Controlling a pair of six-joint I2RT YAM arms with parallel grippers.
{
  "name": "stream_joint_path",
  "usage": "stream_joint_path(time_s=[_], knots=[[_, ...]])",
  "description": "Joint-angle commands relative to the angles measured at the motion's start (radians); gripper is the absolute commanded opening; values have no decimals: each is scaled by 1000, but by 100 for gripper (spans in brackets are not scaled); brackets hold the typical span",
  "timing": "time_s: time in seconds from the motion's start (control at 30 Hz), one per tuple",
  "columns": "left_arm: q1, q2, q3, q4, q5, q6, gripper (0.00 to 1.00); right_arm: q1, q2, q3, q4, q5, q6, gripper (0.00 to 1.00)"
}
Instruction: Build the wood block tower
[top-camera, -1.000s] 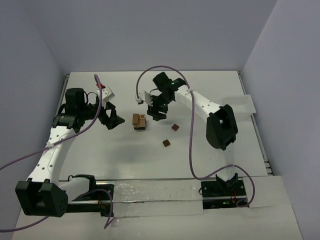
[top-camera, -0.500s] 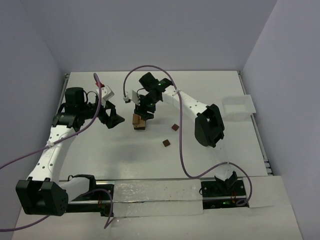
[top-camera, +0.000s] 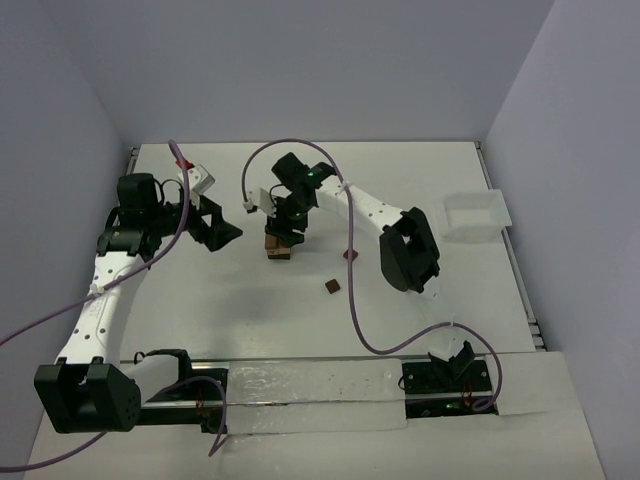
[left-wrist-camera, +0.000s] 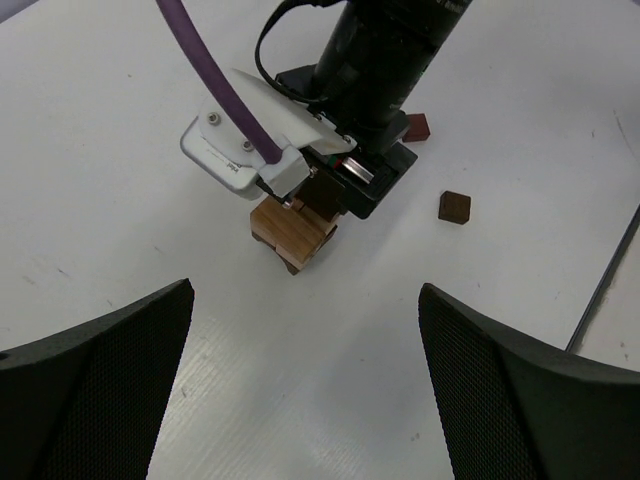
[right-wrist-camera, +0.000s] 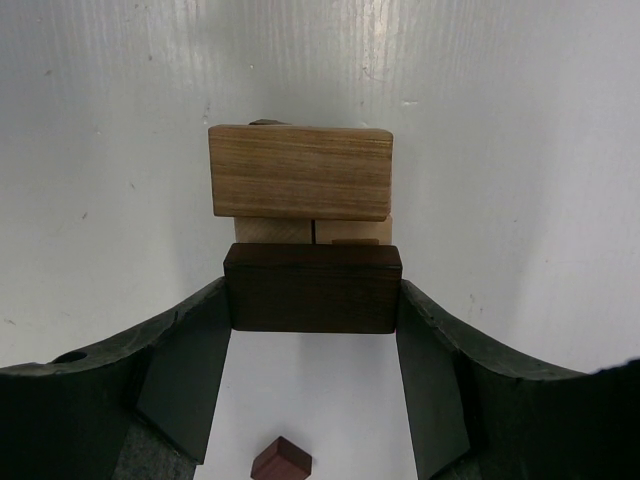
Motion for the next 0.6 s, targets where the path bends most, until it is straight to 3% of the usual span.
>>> stream_joint_path(time_s=[0.0,0.3,0.57], knots=[[29,-17,18,74,83,-56,99,19,8,53,1,4,8,19],[67,-17,14,77,101,-55,99,30,20,59,0,14,11,22],[74,-18,6,74,111,-45,99,33,25,58,5,24,15,34]])
